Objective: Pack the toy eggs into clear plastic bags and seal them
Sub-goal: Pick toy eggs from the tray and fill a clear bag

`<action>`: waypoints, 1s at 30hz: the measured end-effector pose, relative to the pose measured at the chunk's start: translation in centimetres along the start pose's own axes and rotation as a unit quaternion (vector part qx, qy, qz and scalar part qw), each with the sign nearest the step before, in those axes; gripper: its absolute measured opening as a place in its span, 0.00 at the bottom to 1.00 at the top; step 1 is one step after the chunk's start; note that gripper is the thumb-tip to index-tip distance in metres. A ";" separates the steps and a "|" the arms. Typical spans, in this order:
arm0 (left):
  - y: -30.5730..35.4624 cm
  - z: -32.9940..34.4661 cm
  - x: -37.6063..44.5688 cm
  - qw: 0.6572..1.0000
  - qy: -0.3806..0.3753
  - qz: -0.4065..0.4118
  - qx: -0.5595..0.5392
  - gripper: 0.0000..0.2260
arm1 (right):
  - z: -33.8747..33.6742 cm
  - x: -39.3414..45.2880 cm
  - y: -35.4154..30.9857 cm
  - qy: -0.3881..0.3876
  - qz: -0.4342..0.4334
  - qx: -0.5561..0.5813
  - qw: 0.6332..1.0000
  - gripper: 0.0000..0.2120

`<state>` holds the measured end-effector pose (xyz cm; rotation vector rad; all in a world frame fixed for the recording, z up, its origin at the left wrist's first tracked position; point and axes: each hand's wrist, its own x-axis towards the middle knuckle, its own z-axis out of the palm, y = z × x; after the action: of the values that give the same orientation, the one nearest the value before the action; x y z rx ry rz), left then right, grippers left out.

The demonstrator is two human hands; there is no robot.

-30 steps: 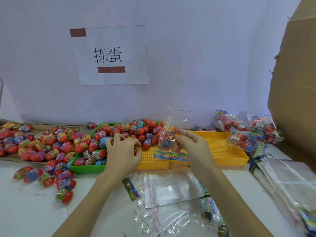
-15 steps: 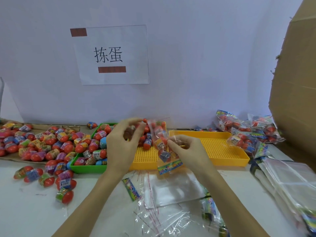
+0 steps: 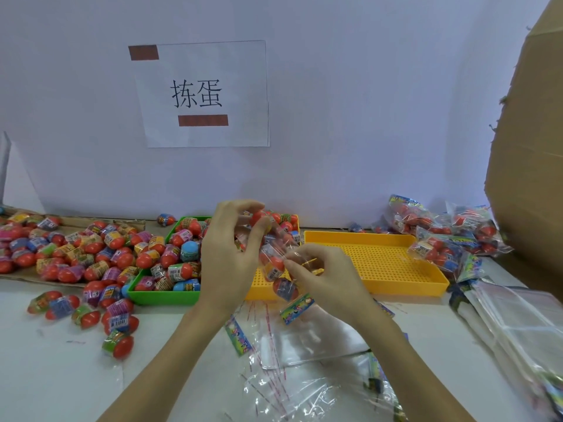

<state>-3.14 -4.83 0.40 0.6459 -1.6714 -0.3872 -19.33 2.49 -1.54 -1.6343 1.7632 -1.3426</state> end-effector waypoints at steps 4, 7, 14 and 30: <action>-0.2 0.1 -0.2 0.999 -0.010 -0.032 0.003 0.08 | 0.0 0.0 -0.2 0.005 0.001 0.005 1.000 0.03; -0.3 0.1 -0.3 0.999 -0.010 -0.043 0.021 0.09 | 0.0 -0.1 -0.3 0.005 0.004 0.006 1.000 0.03; -0.5 0.2 -0.5 0.998 -0.008 -0.040 0.042 0.10 | -0.1 -0.2 -0.5 0.004 0.001 0.006 1.000 0.04; -0.4 0.4 -0.7 0.988 -0.099 -0.039 0.116 0.08 | -0.1 0.1 0.0 0.039 0.011 -0.001 0.999 0.06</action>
<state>-3.43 -4.78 -0.45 0.8701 -1.9028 -0.3223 -19.46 2.48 -1.46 -1.5780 1.8228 -1.4128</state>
